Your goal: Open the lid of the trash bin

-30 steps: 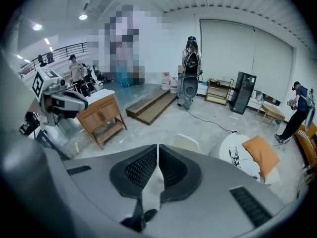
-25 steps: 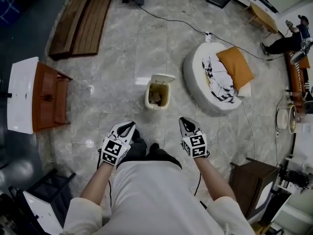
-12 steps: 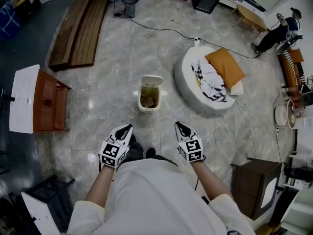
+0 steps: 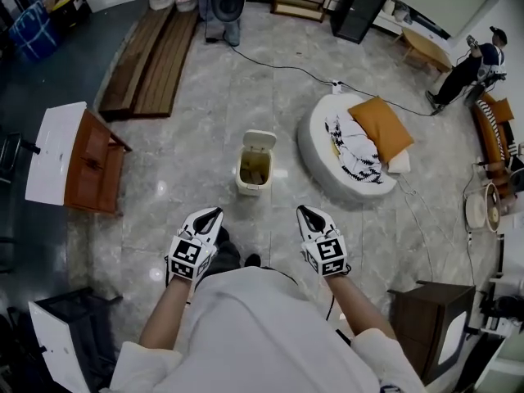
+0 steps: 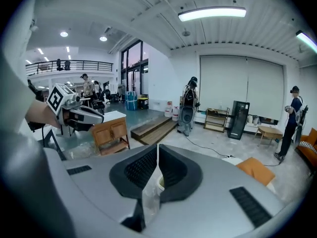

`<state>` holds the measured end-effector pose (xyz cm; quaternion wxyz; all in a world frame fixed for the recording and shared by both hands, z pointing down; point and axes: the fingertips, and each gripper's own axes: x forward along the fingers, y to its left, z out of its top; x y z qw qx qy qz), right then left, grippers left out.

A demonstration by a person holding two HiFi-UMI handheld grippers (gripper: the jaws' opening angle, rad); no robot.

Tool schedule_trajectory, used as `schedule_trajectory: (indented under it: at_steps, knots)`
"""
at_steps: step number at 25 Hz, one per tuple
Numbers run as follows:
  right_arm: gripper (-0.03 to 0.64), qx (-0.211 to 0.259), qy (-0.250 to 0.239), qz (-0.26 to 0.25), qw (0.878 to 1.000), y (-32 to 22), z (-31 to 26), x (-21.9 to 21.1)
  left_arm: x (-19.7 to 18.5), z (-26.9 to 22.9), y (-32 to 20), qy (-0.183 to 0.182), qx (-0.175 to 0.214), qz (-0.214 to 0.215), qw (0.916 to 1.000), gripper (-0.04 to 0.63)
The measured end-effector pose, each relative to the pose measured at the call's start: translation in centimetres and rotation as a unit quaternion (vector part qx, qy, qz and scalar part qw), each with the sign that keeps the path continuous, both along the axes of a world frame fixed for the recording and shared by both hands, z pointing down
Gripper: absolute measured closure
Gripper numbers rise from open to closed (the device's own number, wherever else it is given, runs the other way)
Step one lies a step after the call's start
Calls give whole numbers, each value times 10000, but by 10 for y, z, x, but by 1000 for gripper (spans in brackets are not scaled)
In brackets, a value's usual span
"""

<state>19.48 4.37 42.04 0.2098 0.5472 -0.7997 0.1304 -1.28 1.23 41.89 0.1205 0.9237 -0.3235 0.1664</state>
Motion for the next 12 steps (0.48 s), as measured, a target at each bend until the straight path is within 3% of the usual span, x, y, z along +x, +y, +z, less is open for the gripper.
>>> schedule_trajectory:
  at_steps: [6, 12]
  knots:
    - [583, 258, 15, -194, 9995, 14, -22, -5, 4, -17, 20, -51, 156, 67, 9998, 575]
    - [583, 239, -8, -102, 9997, 27, -25, -7, -10, -37, 31, 132, 173, 6, 9998, 575]
